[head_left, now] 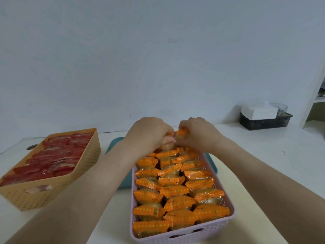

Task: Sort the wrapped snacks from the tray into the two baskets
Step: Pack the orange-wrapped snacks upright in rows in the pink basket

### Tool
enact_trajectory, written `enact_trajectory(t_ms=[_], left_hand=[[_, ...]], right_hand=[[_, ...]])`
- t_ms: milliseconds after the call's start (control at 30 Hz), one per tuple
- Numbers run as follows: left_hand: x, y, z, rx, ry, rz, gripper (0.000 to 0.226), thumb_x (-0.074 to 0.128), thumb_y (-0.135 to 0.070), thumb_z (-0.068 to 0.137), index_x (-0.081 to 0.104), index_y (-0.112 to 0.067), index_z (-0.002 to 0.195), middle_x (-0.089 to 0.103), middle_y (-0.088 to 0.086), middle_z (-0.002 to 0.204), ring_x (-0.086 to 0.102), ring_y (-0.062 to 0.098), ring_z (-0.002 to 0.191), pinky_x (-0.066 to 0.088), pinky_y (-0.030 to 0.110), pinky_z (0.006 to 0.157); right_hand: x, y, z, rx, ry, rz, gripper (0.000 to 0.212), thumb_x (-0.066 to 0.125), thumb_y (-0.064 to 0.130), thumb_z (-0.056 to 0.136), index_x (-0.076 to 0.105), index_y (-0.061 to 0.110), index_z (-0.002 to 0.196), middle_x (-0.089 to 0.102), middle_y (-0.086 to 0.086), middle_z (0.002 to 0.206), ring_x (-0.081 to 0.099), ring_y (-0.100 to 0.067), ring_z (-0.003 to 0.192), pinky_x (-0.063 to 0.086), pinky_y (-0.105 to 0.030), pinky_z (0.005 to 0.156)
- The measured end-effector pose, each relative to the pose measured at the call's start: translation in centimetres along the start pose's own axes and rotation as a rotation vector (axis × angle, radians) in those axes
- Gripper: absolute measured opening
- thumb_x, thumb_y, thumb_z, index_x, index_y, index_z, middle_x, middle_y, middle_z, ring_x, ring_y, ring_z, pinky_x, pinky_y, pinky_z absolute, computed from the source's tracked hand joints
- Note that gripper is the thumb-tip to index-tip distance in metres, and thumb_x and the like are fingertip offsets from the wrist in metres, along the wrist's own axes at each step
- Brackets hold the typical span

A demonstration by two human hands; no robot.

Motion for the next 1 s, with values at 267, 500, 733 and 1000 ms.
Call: enact_trajectory(t_ms=[267,500,733,1000], left_hand=[[-0.2,0.5,0.1,-0.142,-0.054,-0.387,0.047,0.077,-0.041,0.074,0.054,-0.031,0.112,0.058,-0.008,0.095,0.057,0.01,0.084,0.043,0.023,0.065],[-0.1,5.0,-2.6,-0.307,-0.054,-0.418,0.019,0.069,-0.031,0.083,0.062,-0.029,0.101,0.062,-0.012,0.095,0.062,0.01,0.082,0.049,0.025,0.071],[1.4,6.0,-3.1,-0.33,0.024,-0.145,0.028,0.069,-0.042,0.082,0.063,-0.027,0.106,0.068,-0.007,0.095,0.06,0.014,0.088,0.048,0.032,0.075],[1.1,5.3,-2.6,-0.328,-0.143,-0.444,0.009,0.071,-0.021,0.081,0.074,-0.028,0.086,0.069,-0.013,0.08,0.062,0.004,0.078,0.051,0.023,0.075]], right_hand=[[-0.7,1.3,-0.5,-0.038,0.173,0.167,0.054,0.067,0.041,0.078,0.054,0.028,0.128,0.053,0.002,0.127,0.042,-0.02,0.123,0.037,-0.05,0.104],[-1.1,2.8,-0.9,-0.095,0.04,0.089,0.041,0.067,0.054,0.078,0.062,0.035,0.114,0.068,0.01,0.11,0.06,-0.015,0.104,0.042,-0.044,0.097],[-1.5,3.6,-0.7,-0.127,0.008,0.138,0.031,0.069,0.04,0.078,0.066,0.029,0.107,0.07,0.005,0.101,0.063,-0.016,0.094,0.053,-0.038,0.082],[-1.5,3.4,-0.8,-0.103,0.005,0.129,0.034,0.069,0.041,0.079,0.065,0.028,0.11,0.07,0.004,0.103,0.062,-0.016,0.093,0.053,-0.035,0.082]])
Point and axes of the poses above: each hand's wrist, its own z-axis towards the middle knuckle, its own x-axis out of the palm, y = z × x, the point moved 8 cm from there along z, towards the middle knuckle
